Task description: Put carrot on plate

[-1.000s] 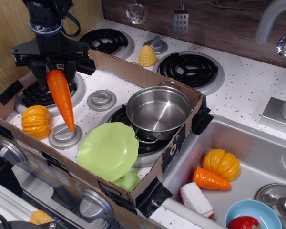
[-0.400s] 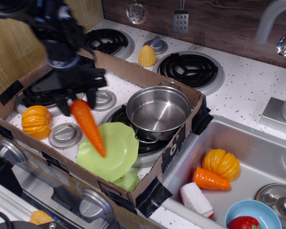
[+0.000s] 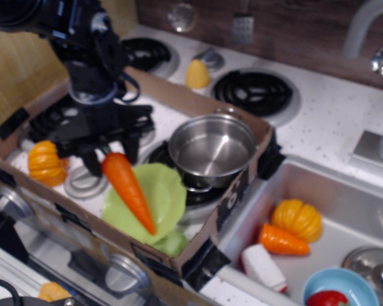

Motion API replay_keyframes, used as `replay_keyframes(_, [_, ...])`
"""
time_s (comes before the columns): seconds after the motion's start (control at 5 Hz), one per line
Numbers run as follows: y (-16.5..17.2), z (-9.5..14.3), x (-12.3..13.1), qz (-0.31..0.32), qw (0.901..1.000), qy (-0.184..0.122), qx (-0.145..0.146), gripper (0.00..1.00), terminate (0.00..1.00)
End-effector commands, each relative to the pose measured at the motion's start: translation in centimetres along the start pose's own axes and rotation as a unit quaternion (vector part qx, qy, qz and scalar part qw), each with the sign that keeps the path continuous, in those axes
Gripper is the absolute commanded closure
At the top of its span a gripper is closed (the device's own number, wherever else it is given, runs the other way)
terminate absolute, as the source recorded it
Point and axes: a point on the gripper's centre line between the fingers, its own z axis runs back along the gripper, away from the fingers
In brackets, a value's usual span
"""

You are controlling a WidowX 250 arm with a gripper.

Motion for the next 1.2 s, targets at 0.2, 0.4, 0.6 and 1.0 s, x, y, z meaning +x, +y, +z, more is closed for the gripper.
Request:
replay_keyframes(0.2, [-0.7, 0.1, 0.2, -0.003, 0.9981, -0.038, -0.048, 0.0, 0.0])
replay_keyframes(0.4, [-0.2, 0.3, 0.3, -0.003, 0.998, -0.029, -0.056, 0.0, 0.0])
replay_keyframes(0.6, [-1.8, 2.4, 1.4, -0.005, 0.9985, -0.043, -0.032, 0.0, 0.0])
replay_keyframes(1.0, [-2.5, 11.1, 4.1, -0.039, 0.9946, -0.078, 0.057, 0.0, 0.0])
